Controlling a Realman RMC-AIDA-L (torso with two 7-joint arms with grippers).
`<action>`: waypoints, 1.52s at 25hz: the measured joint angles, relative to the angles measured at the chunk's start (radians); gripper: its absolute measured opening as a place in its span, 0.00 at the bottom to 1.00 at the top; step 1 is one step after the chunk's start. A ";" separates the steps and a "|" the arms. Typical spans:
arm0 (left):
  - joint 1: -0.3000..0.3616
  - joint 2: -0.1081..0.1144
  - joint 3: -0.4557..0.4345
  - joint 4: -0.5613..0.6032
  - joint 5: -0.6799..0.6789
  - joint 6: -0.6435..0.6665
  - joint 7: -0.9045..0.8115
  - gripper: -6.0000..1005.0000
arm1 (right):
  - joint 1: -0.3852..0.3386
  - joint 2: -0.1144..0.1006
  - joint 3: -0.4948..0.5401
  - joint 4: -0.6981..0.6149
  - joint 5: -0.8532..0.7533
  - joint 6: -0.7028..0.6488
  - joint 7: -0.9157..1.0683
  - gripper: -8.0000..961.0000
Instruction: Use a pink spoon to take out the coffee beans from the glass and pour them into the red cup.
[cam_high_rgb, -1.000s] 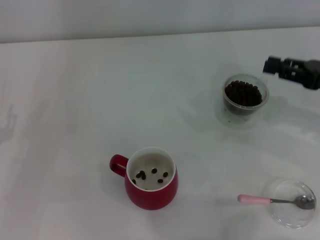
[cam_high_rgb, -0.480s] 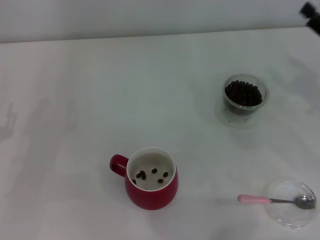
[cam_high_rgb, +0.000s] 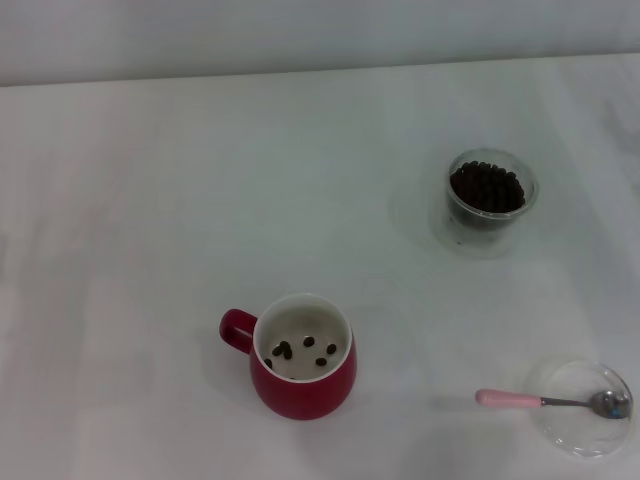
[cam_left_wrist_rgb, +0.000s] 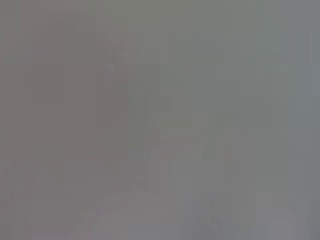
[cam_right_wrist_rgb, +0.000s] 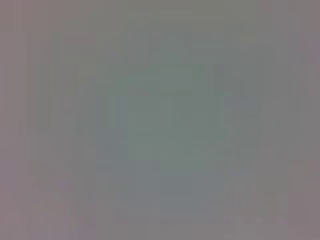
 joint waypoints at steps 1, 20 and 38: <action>0.000 -0.001 0.000 0.010 -0.019 -0.010 0.000 0.67 | 0.006 0.000 0.000 0.003 0.009 0.011 -0.007 0.91; -0.034 -0.001 0.002 0.043 -0.127 -0.095 0.013 0.67 | 0.099 -0.001 0.002 0.094 0.145 0.153 -0.224 0.91; -0.030 -0.001 0.009 0.095 -0.064 -0.091 0.073 0.68 | 0.079 0.002 0.002 0.100 0.148 0.153 -0.225 0.91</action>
